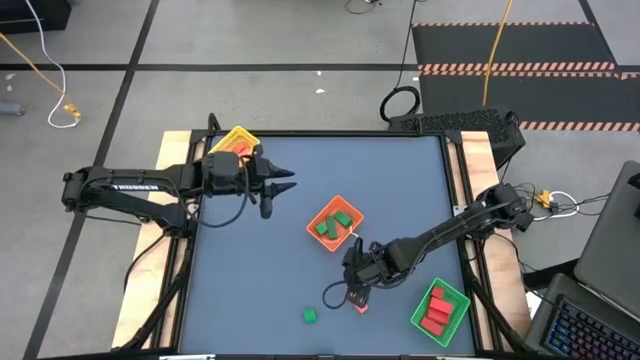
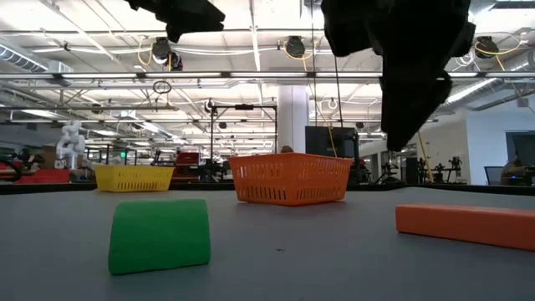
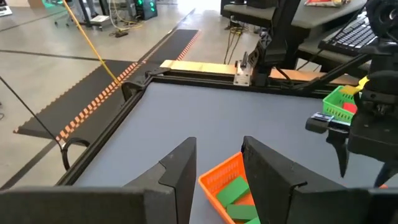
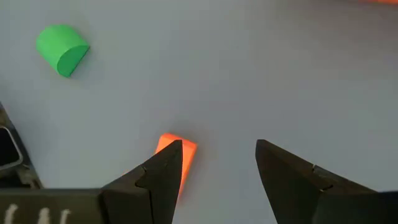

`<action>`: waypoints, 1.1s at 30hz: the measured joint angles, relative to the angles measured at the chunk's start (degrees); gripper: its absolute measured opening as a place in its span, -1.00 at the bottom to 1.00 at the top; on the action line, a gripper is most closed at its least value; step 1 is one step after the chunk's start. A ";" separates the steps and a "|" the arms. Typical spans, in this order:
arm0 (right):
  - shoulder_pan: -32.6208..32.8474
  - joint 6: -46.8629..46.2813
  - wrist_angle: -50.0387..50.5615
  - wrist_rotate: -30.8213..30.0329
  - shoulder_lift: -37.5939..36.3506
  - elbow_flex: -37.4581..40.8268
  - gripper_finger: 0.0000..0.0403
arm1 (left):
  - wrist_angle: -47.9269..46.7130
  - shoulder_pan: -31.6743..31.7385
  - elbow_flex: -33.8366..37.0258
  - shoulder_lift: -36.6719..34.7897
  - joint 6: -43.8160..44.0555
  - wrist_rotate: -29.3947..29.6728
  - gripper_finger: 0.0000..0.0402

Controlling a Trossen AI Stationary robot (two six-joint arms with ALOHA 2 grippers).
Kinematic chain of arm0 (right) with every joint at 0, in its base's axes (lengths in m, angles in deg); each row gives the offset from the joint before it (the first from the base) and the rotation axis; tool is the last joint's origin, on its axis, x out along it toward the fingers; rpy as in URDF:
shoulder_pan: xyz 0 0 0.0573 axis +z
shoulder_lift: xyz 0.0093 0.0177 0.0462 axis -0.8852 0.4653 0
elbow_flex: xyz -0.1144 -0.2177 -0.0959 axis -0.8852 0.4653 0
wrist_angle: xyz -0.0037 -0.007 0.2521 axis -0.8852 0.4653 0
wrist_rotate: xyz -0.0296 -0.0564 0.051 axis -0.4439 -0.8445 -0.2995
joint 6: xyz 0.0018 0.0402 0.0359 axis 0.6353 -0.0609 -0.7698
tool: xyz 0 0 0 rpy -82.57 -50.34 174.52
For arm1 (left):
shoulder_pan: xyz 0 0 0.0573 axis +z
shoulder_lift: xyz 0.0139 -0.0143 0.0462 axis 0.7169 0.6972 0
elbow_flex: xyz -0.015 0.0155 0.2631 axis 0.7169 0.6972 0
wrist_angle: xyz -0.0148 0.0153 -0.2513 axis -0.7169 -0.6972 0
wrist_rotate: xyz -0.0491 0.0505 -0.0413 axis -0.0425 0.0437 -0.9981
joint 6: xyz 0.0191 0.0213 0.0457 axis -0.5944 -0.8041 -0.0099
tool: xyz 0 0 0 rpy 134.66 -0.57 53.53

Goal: Sort & place blocks by color
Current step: Put the orange block into the yellow bin

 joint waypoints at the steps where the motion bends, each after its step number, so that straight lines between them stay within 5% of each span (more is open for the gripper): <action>1: 0.17 -1.53 -0.02 0.93 0.18 0.00 -0.01 | 0.13 0.00 0.00 0.00 -0.11 0.00 -0.35; 20: 4.82 -9.23 -7.62 4.11 5.78 0.02 -0.01 | -3.51 -3.10 0.00 0.00 2.79 -0.02 -0.35; 33: 5.83 -13.64 -6.88 0.05 8.52 0.02 -0.01 | -5.77 -7.84 0.00 0.00 2.74 0.10 -0.35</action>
